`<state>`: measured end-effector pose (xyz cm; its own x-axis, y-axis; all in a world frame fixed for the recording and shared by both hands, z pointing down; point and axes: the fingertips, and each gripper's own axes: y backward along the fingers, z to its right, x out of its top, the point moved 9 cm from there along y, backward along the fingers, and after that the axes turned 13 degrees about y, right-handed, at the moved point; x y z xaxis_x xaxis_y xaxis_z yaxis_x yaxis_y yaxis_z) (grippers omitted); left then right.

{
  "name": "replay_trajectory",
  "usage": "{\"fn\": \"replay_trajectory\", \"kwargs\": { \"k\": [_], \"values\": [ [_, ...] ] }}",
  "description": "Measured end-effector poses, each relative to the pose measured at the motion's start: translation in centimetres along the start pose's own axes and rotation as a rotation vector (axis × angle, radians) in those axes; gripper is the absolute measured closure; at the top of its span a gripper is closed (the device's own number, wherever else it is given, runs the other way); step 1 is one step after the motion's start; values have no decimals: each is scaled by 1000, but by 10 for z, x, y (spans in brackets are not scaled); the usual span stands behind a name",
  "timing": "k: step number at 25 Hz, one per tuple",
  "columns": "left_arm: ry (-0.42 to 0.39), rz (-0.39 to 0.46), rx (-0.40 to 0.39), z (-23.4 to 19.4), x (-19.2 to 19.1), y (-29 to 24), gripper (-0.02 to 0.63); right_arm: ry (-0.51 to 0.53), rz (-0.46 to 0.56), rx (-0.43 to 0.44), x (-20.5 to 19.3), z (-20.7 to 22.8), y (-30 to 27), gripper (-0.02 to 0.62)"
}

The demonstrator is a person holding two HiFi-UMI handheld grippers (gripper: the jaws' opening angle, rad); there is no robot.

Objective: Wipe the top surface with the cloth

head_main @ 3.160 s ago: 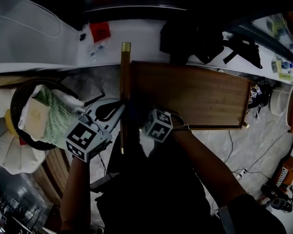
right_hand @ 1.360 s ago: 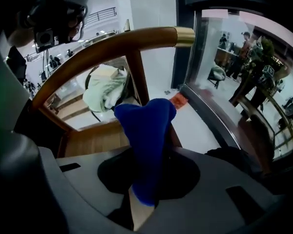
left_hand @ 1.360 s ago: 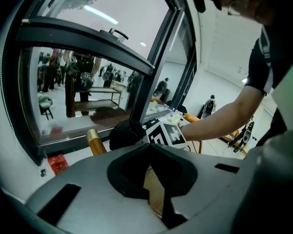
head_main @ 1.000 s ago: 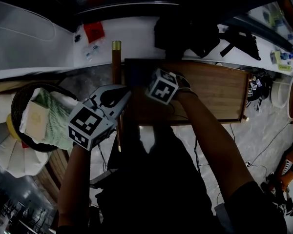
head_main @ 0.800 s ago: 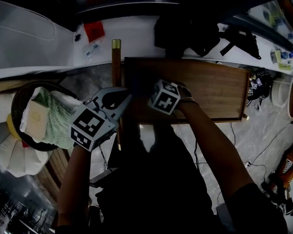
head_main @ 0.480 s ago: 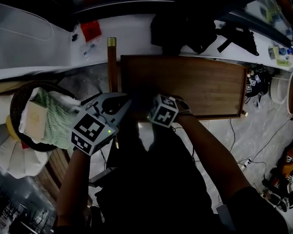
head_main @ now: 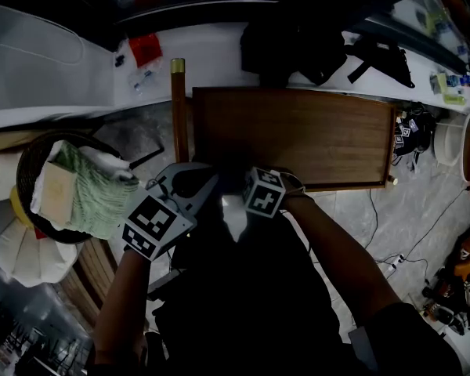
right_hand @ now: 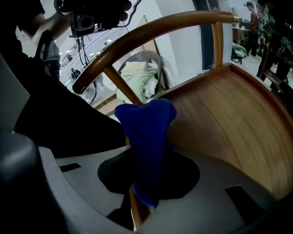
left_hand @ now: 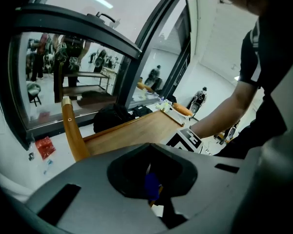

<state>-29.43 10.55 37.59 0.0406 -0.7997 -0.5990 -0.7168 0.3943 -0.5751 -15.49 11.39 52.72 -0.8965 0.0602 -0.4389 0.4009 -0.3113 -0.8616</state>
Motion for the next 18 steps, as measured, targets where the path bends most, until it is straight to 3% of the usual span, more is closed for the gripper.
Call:
{"fn": "replay_trajectory", "kwargs": {
  "k": [13,15,18],
  "values": [
    [-4,36,12,-3,12,1,595,39,-15,111,-1,-4,-2,506],
    [-14,70,32,-8,22,2,595,40,51,51,0,11,13,505],
    [-30,114,59,-16,40,2,595,44,139,-136,7,55,53,506]
  ]
}}
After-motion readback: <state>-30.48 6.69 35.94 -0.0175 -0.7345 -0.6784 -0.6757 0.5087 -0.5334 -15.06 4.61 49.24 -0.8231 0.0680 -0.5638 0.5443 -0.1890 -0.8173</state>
